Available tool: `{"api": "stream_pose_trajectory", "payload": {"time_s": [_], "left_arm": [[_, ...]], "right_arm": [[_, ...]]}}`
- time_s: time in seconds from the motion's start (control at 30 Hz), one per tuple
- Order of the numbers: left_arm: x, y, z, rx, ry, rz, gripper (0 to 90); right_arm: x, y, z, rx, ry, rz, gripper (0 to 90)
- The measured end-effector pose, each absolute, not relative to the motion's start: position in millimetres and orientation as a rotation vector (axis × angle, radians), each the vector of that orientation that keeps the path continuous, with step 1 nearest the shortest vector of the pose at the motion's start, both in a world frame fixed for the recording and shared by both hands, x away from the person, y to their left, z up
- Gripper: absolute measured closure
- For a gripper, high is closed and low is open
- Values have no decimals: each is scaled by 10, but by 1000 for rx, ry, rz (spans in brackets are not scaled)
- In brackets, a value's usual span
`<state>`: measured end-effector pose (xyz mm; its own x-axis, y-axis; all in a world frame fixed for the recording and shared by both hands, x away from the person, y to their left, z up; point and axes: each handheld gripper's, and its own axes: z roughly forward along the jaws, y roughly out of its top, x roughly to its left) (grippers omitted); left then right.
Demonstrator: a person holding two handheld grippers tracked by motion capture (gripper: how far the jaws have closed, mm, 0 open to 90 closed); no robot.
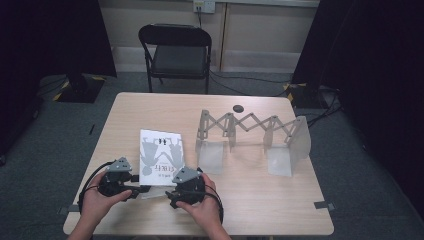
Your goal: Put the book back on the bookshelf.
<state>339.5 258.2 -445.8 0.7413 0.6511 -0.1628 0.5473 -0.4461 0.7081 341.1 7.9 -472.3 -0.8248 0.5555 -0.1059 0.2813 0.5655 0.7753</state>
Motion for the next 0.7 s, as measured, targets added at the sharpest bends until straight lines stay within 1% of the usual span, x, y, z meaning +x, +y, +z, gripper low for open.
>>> {"api": "stream_pose_trajectory", "payload": {"time_s": [0.33, 0.7], "left_arm": [[3410, 2550, -4414, 2151, 895, 161, 503], [3398, 2475, -4315, 2160, 884, 197, 513]], "right_arm": [[3398, 194, -4745, 612, 2441, 1109, 107], [3402, 305, -4820, 574, 2339, 1068, 98]]}}
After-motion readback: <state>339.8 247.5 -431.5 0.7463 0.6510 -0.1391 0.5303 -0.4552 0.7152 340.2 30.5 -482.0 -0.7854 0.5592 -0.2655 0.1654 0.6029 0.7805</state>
